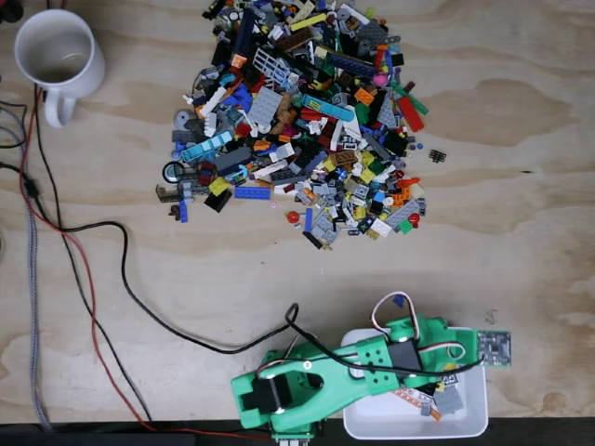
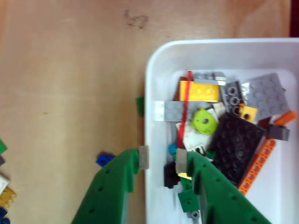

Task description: Find the closest Lego and put it in the bin.

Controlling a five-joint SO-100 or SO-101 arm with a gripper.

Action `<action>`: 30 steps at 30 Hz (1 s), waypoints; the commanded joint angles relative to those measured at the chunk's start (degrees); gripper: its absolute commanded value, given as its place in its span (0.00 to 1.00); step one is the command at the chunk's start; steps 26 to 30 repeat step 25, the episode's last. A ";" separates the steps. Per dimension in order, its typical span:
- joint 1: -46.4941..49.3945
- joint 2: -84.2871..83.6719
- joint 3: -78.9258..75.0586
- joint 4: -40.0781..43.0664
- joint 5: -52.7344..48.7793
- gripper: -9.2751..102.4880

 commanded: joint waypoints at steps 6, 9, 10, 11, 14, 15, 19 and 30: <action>-41.40 2.37 -5.80 -1.67 5.98 0.12; -52.12 0.26 -5.80 -1.41 10.02 0.13; -54.67 -0.53 -5.80 -1.76 10.90 0.13; -57.13 -1.32 -5.80 -2.20 11.87 0.13; -62.49 -3.16 -5.54 -2.90 13.45 0.13; -63.46 -4.04 -5.54 -2.99 13.62 0.13; -66.27 -6.42 -5.36 -4.13 15.21 0.13; -68.55 -6.94 -4.83 -3.60 16.70 0.13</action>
